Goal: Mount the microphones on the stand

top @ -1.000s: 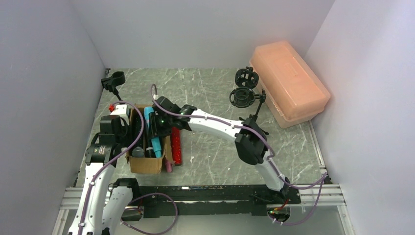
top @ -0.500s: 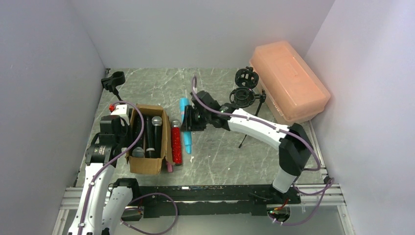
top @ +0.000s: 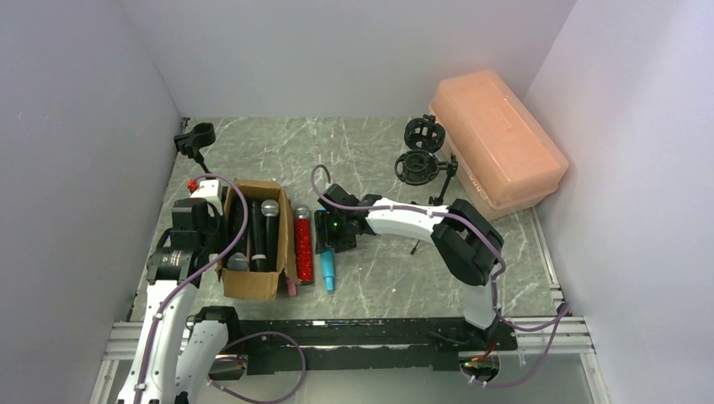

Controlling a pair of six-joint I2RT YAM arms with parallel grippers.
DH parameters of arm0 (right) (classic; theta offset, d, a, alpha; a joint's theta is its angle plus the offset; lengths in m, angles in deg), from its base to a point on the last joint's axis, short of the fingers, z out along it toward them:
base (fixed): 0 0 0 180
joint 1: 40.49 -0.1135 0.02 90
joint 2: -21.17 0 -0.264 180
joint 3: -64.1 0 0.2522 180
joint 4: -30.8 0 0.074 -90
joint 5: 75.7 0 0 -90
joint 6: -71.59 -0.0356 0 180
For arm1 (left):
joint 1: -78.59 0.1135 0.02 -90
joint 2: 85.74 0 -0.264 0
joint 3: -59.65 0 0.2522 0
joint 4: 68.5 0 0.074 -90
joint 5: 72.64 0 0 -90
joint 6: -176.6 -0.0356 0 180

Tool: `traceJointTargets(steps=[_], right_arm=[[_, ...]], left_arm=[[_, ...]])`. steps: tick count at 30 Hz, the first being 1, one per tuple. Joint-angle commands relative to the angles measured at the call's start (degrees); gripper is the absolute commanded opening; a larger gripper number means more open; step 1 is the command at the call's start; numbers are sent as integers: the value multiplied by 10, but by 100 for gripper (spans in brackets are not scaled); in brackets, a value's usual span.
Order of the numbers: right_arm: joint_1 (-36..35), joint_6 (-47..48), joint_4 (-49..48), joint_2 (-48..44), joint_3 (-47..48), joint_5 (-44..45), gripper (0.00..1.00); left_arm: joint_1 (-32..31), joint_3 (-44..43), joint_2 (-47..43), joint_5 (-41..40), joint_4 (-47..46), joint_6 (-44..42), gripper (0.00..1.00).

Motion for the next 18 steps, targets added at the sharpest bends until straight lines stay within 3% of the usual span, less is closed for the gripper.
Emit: traceJointTargets(steps=[1,6,13,18], right_arm=[[-14,0,-21,15,54,18,63],[-17,6,-4,-8,67,34,68],[-49,15,49,-102,141,147,65],[-62,9,54,-72,233,81,63]], left_arm=[[0,-38,-14,-2,-35,-2,0],[0,-38,-16,-2,-33,-3,0],[0,-39,-16,0,-31,-1,0],[0,-40,-14,1,-33,1,0]])
